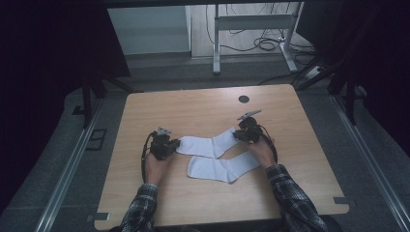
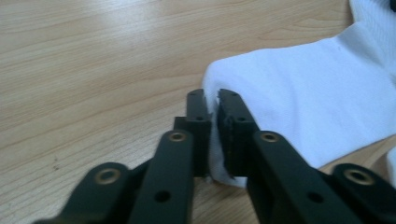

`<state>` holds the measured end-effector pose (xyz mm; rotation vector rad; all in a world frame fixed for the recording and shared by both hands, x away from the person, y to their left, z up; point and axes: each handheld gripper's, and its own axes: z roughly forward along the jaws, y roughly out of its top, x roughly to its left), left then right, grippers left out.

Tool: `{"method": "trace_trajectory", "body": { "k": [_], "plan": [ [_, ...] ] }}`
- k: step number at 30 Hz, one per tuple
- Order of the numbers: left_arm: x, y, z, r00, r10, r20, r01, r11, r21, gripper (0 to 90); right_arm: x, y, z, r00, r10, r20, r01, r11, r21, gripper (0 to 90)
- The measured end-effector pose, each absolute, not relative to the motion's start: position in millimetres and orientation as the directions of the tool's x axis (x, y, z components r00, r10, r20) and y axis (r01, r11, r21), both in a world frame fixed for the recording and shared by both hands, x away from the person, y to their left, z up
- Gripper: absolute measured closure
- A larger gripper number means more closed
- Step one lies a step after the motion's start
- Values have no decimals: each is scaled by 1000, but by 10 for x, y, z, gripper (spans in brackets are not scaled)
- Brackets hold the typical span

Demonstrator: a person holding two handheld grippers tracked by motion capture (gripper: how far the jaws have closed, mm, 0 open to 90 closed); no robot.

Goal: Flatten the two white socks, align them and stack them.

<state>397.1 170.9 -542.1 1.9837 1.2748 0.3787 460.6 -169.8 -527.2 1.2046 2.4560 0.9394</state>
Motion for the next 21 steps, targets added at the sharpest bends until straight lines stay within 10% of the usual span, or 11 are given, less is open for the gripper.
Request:
{"method": "trace_trajectory", "body": {
  "k": [21],
  "plan": [
    [3679, 1416, -4819, 576, 814, -77, 548, -315, 775, 847, 4140, -2233, -4638, -657, 750, 75, 551, 410, 727, 794]
  ]
}}
